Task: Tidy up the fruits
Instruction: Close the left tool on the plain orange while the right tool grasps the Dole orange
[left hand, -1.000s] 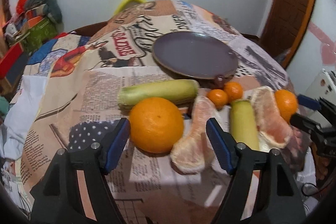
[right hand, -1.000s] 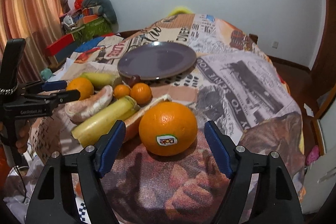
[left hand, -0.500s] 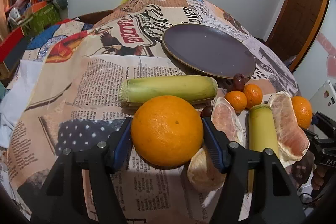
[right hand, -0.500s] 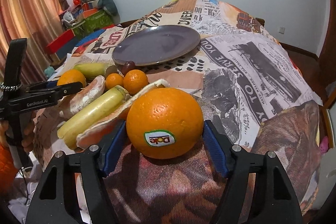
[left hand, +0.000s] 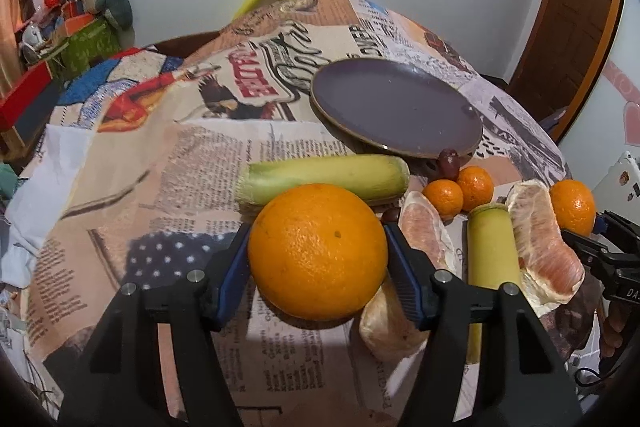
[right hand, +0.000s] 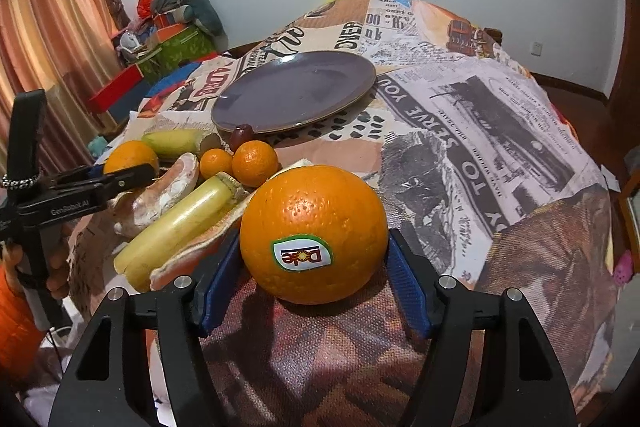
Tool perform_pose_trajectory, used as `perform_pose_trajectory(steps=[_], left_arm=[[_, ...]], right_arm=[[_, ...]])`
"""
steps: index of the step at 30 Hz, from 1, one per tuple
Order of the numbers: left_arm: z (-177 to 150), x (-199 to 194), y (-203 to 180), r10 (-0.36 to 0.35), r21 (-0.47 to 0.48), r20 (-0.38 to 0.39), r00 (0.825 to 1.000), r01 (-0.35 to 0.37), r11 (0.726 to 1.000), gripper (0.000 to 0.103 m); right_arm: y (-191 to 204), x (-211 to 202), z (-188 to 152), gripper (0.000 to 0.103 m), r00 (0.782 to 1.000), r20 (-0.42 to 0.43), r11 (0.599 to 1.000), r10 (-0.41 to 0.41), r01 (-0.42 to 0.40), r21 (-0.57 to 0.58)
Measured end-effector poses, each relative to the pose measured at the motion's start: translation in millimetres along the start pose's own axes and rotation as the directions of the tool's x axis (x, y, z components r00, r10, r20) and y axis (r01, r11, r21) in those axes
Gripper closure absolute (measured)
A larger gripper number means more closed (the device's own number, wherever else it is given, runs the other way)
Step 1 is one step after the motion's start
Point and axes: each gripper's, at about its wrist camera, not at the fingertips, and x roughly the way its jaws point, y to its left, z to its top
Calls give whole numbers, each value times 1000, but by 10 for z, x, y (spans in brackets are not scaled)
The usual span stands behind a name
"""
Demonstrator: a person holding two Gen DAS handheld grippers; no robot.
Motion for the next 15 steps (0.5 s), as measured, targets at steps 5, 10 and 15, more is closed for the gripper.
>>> perform_pose_trajectory(steps=[5,10,15], left_arm=[[79,-202,0,-4,-1,31,1000,4,1000,40],[202,-376,-45,-27,-1,67,997,27,1000,40],[379,-491,-106,-41,7,104,994,41,999,40]], right_arm=[[-22,-127,66,37,999,33,1000,-23,22,4],[-19,-287,216,37,996,84,1000,-31,30,6],[28,-397,400,37,991,134,999,-30,32,-10]])
